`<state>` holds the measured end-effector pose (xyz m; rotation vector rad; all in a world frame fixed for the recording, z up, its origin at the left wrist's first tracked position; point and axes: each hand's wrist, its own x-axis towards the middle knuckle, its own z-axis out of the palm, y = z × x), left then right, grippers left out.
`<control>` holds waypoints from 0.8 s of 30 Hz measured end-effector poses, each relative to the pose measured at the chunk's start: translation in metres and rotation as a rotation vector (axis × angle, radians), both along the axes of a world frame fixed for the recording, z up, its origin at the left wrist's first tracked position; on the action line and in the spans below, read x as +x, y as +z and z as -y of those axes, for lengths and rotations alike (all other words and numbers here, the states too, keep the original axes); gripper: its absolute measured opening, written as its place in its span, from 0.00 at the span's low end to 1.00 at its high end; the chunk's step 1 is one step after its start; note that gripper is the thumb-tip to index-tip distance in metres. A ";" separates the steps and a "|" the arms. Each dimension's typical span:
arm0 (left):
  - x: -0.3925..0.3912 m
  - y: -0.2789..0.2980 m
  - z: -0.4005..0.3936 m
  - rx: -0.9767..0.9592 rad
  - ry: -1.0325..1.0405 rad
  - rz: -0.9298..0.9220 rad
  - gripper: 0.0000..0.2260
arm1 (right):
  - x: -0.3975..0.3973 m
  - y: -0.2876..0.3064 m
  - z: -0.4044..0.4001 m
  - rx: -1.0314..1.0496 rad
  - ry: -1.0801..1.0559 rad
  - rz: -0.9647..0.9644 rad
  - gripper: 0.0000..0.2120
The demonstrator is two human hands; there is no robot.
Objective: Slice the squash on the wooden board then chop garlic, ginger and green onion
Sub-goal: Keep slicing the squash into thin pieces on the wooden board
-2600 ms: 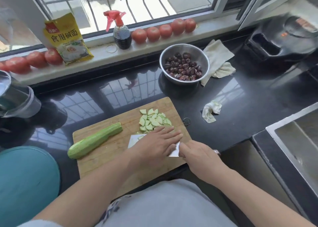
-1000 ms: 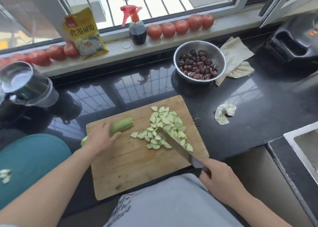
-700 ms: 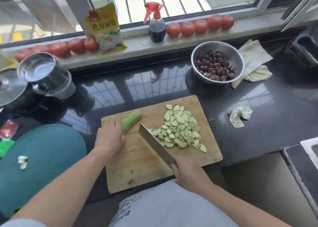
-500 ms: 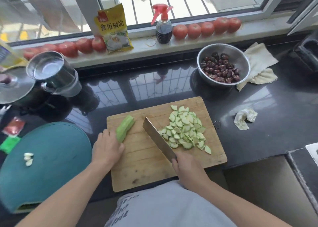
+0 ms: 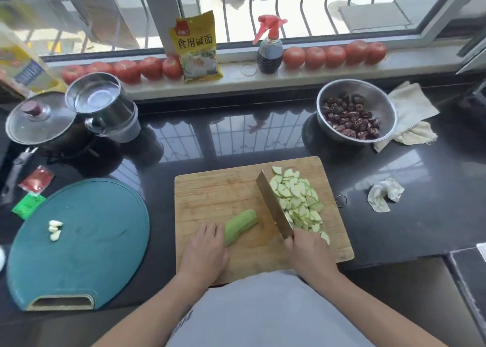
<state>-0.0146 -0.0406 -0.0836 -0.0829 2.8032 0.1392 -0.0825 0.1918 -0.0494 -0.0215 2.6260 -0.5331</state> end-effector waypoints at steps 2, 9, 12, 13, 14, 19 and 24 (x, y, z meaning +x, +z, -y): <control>0.003 -0.001 0.008 0.019 0.062 -0.027 0.20 | 0.000 0.002 0.003 -0.009 0.016 -0.052 0.15; 0.008 -0.006 0.024 -0.021 0.035 0.024 0.31 | 0.008 0.019 -0.002 -0.059 0.119 -0.065 0.15; 0.021 -0.006 0.024 -0.086 0.159 0.038 0.32 | 0.008 0.024 0.001 -0.087 0.044 -0.007 0.15; 0.023 -0.006 0.023 -0.115 0.180 0.041 0.32 | 0.005 0.026 0.004 -0.088 0.021 0.002 0.15; 0.024 -0.006 0.021 -0.136 0.202 0.041 0.33 | 0.002 0.028 0.007 -0.085 0.006 0.007 0.15; 0.003 0.001 -0.002 -0.025 0.329 0.149 0.26 | -0.011 0.036 0.035 -0.126 0.007 0.126 0.12; -0.015 0.002 -0.035 0.748 0.669 0.315 0.13 | -0.016 0.037 0.044 -0.070 0.076 0.129 0.12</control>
